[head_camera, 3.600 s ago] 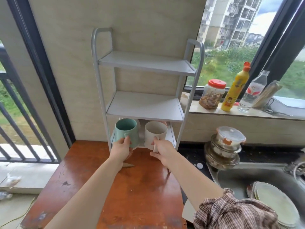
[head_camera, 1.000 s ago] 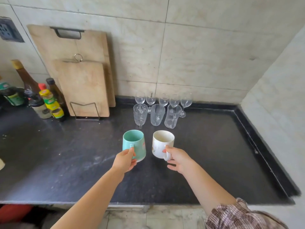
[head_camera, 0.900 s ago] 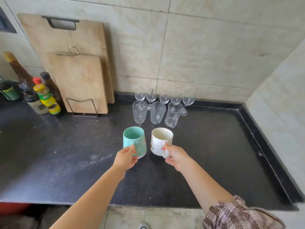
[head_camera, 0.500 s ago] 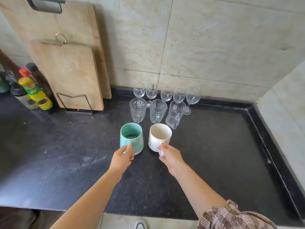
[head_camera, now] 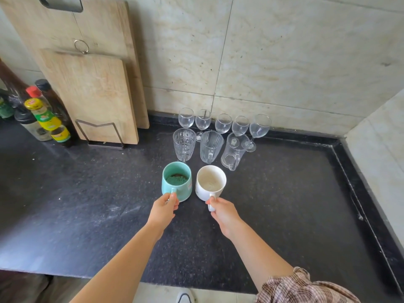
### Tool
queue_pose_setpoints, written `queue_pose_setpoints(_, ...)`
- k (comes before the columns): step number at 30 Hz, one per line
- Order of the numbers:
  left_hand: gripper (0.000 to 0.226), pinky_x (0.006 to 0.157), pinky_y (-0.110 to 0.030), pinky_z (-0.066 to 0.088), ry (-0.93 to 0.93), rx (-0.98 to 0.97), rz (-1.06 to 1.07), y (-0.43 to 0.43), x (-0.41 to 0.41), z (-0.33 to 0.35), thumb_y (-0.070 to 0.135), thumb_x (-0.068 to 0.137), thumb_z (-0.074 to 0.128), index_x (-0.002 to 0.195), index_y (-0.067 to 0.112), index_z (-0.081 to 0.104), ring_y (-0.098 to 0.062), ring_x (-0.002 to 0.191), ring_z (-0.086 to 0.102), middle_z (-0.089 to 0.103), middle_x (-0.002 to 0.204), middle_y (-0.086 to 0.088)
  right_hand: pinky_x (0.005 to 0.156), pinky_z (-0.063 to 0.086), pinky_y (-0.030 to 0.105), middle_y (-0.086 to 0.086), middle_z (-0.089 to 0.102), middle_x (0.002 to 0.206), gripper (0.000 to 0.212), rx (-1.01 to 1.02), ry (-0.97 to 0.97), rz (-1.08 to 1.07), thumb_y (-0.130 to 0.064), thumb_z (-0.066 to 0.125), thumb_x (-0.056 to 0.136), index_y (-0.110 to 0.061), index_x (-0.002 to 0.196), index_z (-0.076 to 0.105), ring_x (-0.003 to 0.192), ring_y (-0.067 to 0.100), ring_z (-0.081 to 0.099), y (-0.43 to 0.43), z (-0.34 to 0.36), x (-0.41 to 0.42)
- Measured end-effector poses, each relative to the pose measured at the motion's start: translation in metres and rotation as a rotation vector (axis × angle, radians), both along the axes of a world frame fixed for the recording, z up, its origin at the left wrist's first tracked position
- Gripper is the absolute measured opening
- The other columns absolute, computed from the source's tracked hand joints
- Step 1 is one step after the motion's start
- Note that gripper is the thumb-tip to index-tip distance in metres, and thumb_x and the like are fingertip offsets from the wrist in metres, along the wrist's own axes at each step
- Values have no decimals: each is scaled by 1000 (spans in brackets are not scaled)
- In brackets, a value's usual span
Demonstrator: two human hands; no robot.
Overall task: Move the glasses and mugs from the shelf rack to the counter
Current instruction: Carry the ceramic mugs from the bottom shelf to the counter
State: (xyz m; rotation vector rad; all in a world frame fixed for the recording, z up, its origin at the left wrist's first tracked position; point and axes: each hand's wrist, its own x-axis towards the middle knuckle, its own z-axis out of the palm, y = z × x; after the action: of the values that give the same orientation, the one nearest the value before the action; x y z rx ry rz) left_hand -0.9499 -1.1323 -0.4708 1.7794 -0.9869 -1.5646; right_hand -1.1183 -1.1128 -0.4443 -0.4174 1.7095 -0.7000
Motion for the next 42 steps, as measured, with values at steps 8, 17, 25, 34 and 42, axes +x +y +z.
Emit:
queue_pose_setpoints(8,29,81,-35,47,-14,34,18,0,-4,1,37,97,39,91,16,59,-21,98,57,60,100,-2,90,43,32,-7,55,88,28,12,125,90,-36,51,95,-24,75,66,90,14,53,4,-3,3)
queue_pose_setpoints(17,21,66,-31,48,-117,68,-13,-2,-1,13,33,96,44,96,17,59,-21,81,55,56,82,0,80,45,34,11,67,104,33,-74,439,210,-32,53,93,-4,103,67,95,27,61,7,6,6)
queue_pose_setpoints(25,24,76,-36,52,-243,-38,17,12,46,45,29,94,42,111,19,56,-25,95,62,60,95,-1,74,42,32,7,55,106,22,-397,736,384,-21,60,87,-7,103,54,94,27,55,-2,39,33)
queue_pose_setpoints(34,21,58,-26,43,-589,-259,217,103,188,104,25,91,45,106,23,60,-17,74,58,61,97,6,93,40,32,6,53,123,34,-664,648,1000,-29,56,90,-11,118,54,115,23,49,22,78,180)
queue_pose_setpoints(42,20,80,-32,44,-895,-338,450,279,340,165,24,88,53,102,14,64,-28,100,60,68,105,-10,92,41,34,6,49,128,40,-949,580,1354,-32,52,91,-11,126,49,118,23,46,133,147,348)
